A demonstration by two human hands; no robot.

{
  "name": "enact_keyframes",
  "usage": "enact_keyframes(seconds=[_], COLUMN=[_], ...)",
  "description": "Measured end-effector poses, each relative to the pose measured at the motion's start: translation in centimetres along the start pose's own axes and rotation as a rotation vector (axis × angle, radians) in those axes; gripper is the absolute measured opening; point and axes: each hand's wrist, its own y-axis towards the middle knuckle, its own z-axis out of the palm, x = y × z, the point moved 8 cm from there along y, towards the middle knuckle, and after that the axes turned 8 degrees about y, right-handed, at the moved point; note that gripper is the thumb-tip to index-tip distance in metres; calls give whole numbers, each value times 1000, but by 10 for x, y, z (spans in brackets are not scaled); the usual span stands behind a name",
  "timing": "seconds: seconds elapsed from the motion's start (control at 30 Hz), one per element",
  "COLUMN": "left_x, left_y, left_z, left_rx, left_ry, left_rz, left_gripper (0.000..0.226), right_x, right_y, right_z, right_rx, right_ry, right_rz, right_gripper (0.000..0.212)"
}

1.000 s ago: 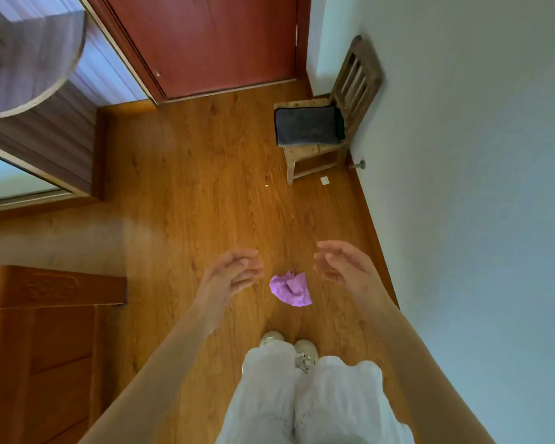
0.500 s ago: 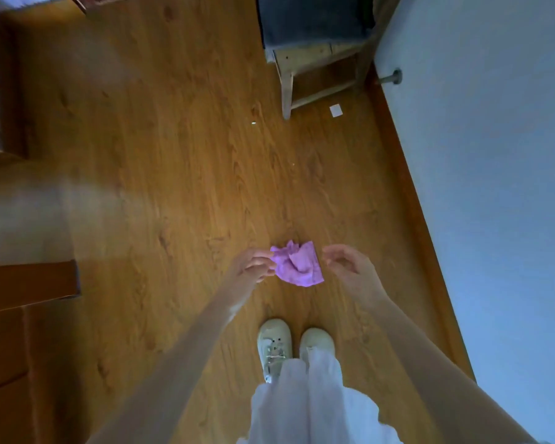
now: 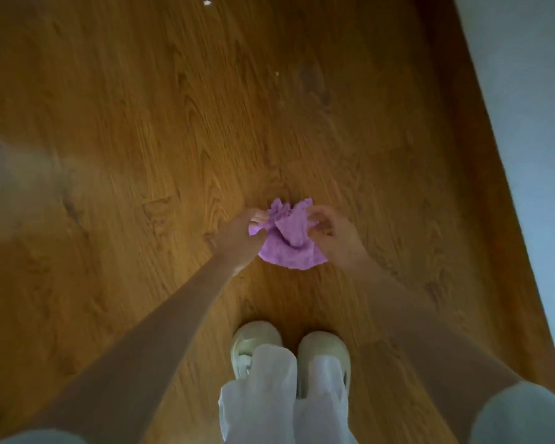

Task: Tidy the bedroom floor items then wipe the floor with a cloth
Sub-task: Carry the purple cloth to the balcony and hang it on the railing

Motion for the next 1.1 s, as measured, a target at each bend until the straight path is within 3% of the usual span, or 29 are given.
enact_keyframes(seconds=[0.23,0.33,0.43,0.57,0.77,0.87,1.0,1.1], left_x=[29,30,30,23,-15,-36,-81,-125], left_y=[40,53,59,47,3,-23,-59,-89], left_z=[46,55,54,50,20,-2,-50,-87], left_rx=[22,-52,-117,-100,-72,-74,-117,-118], left_ry=[212,320,268,153,0,-84,-201,-223], left_rz=[160,191,136,102,167,91,36,54], left_gripper=[57,49,24,14,17,19,14,6], right_x=[-60,-71,-74,-65,-14,20,88,148], right_y=[51,59,61,52,10,-14,-48,-80], right_z=[31,43,42,31,22,18,4,-11], right_rx=[25,12,-57,-158,-112,-92,-80,-70], right_ry=[-178,-281,-335,-255,-134,-115,-93,-71], right_rz=[-52,-77,-55,-37,-126,-159,-215,-273], right_gripper=[59,65,51,28,23,21,5,7])
